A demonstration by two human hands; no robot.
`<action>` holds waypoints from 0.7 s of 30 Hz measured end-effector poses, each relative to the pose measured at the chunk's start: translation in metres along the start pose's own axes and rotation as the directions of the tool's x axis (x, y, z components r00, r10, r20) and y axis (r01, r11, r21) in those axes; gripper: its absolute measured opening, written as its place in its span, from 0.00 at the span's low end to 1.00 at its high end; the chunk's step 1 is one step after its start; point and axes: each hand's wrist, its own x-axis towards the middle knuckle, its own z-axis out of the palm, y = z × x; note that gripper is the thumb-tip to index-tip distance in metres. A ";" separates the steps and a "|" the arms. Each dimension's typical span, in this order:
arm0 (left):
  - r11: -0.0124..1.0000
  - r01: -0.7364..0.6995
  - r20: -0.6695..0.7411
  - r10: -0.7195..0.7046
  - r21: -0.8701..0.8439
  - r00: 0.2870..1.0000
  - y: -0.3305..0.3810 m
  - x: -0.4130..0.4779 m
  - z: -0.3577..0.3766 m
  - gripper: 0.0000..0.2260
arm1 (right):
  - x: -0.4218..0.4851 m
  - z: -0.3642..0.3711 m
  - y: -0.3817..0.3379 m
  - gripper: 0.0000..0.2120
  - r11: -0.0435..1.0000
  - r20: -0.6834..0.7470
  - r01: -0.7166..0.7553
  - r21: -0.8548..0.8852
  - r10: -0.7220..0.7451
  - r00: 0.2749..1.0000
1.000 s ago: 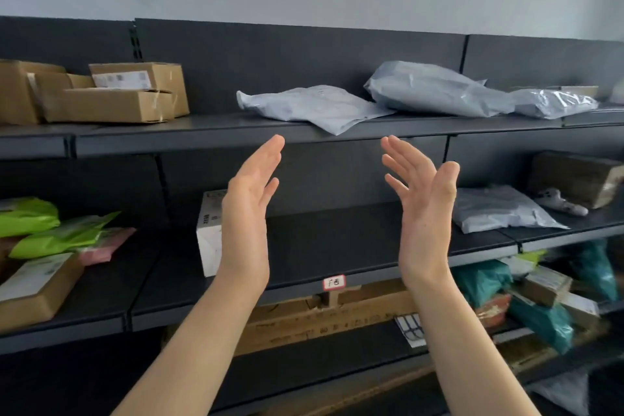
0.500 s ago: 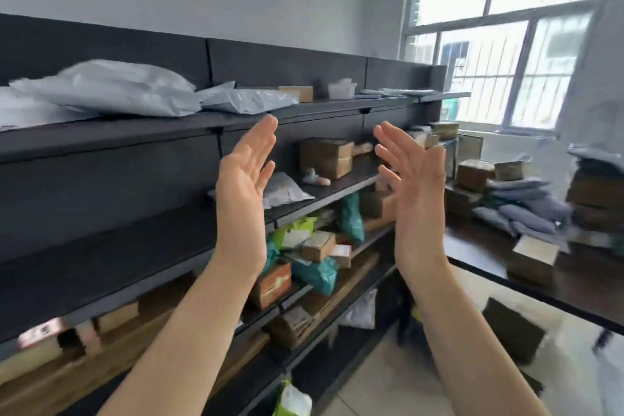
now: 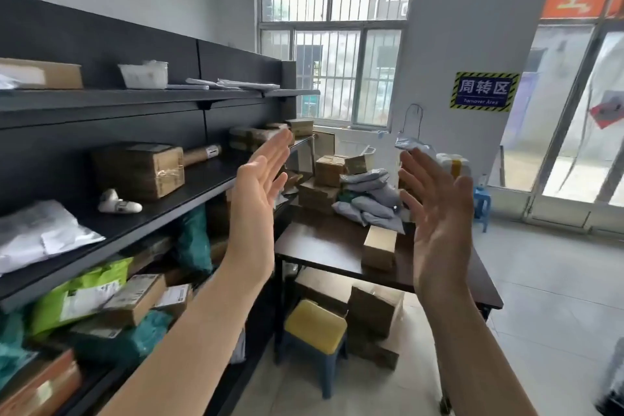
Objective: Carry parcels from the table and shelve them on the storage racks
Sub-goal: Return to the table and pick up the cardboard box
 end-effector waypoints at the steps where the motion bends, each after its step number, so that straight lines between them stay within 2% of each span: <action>1: 1.000 0.010 0.006 -0.010 0.000 1.000 -0.018 0.015 0.007 0.22 | 0.017 -0.008 0.012 0.26 1.000 -0.011 0.009 0.002 -0.009 1.000; 5: 0.996 0.079 0.032 -0.078 -0.033 0.996 -0.083 0.082 0.031 0.24 | 0.081 -0.034 0.054 0.26 0.999 -0.063 -0.011 -0.035 0.008 0.998; 9: 0.991 0.105 0.087 -0.097 -0.087 0.991 -0.144 0.142 0.062 0.20 | 0.139 -0.064 0.086 0.27 0.997 -0.134 0.003 -0.080 -0.014 0.991; 14: 0.979 0.164 0.172 -0.143 -0.118 0.975 -0.229 0.202 0.108 0.20 | 0.209 -0.112 0.134 0.28 0.991 -0.208 -0.007 -0.134 -0.021 0.978; 21: 0.978 0.158 0.121 -0.141 -0.137 0.982 -0.334 0.285 0.159 0.19 | 0.317 -0.170 0.216 0.27 0.991 -0.198 -0.018 -0.136 -0.009 0.980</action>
